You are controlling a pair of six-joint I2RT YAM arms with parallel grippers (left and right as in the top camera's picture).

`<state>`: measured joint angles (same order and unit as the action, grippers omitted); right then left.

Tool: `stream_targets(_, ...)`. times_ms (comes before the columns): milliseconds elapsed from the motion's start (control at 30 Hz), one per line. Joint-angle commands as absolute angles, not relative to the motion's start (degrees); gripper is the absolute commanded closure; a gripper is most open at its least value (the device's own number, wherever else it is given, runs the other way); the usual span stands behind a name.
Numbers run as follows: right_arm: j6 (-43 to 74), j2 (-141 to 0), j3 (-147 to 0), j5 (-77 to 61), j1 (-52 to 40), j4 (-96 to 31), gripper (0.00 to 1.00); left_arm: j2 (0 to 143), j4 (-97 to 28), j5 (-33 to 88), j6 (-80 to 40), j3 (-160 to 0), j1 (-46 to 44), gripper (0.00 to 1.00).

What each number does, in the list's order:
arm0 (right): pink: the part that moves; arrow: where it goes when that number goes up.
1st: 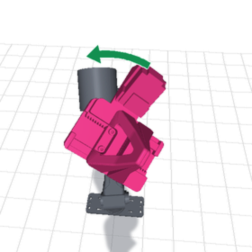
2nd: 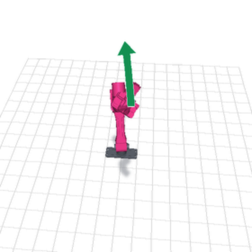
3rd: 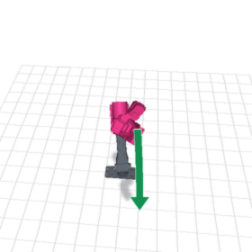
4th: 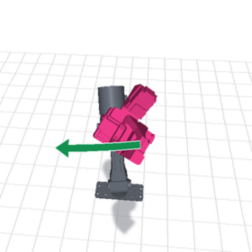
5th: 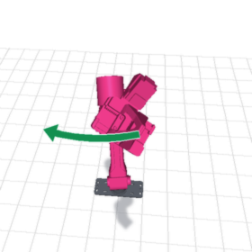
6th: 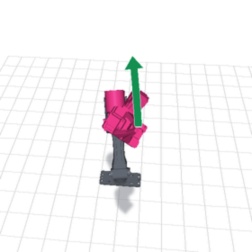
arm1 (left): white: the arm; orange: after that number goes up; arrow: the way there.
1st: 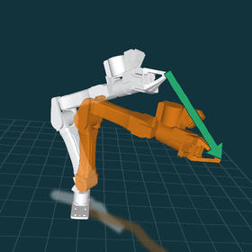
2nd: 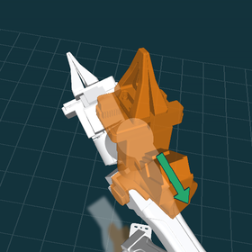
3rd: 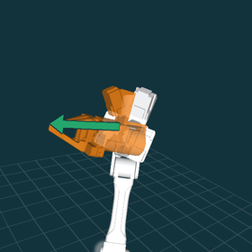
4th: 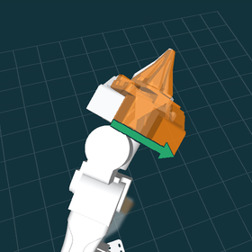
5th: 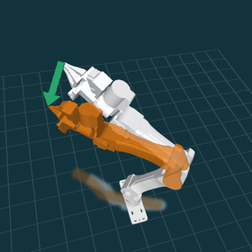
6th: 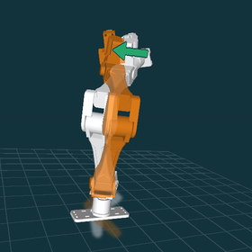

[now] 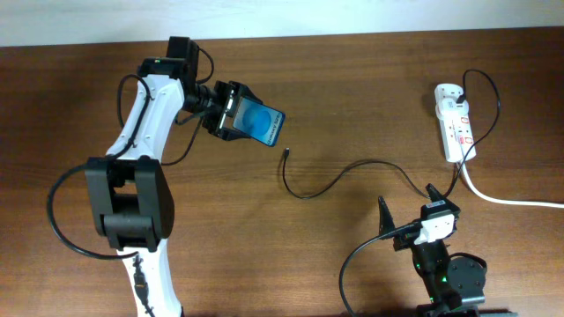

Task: Plug charger to phone and switch on socket
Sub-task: 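Lift the phone with the left gripper and tilt it upright, then bring the right gripper to the phone's side edge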

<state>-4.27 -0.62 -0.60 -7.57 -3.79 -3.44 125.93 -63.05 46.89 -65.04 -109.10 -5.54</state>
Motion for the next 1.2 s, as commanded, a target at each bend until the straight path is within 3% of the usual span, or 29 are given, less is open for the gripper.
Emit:
stream_targets(0, -3.6, -0.2, -0.3, -8.4, -4.1, -3.7, 0.02, 125.8, -63.2, 54.8, -70.1, -110.6, -5.4, 1.00)
stream_targets(233, -3.6, -0.2, -0.3, -8.6, -4.1, -3.7, 0.02, 125.8, -63.2, 65.4, -71.4, -110.6, -5.4, 1.00)
stream_targets(400, 0.4, -0.2, -0.3, -9.1, -4.1, -3.6, 0.02, 125.8, -63.2, 64.8, -71.4, -110.6, -5.4, 1.00)
stream_targets(533, 2.0, -0.2, -1.9, -11.6, -4.1, -4.6, 0.01, 125.8, -63.1, 60.4, -71.4, -110.6, -5.4, 1.00)
stream_targets(667, 2.2, -3.7, -7.0, -11.6, -4.1, -8.9, 0.02, 125.8, -63.2, 40.8, -68.4, -110.6, -5.4, 1.00)
stream_targets(867, 2.2, -24.5, -20.3, -15.6, -4.1, -12.3, 0.02, 125.8, -63.1, 20.1, -55.2, -110.6, -5.4, 1.00)
stream_targets(1167, 2.2, -57.6, -46.7, -20.6, -4.1, -29.0, 0.02, 125.8, -63.2, 18.0, -35.2, -110.6, -5.4, 1.00)
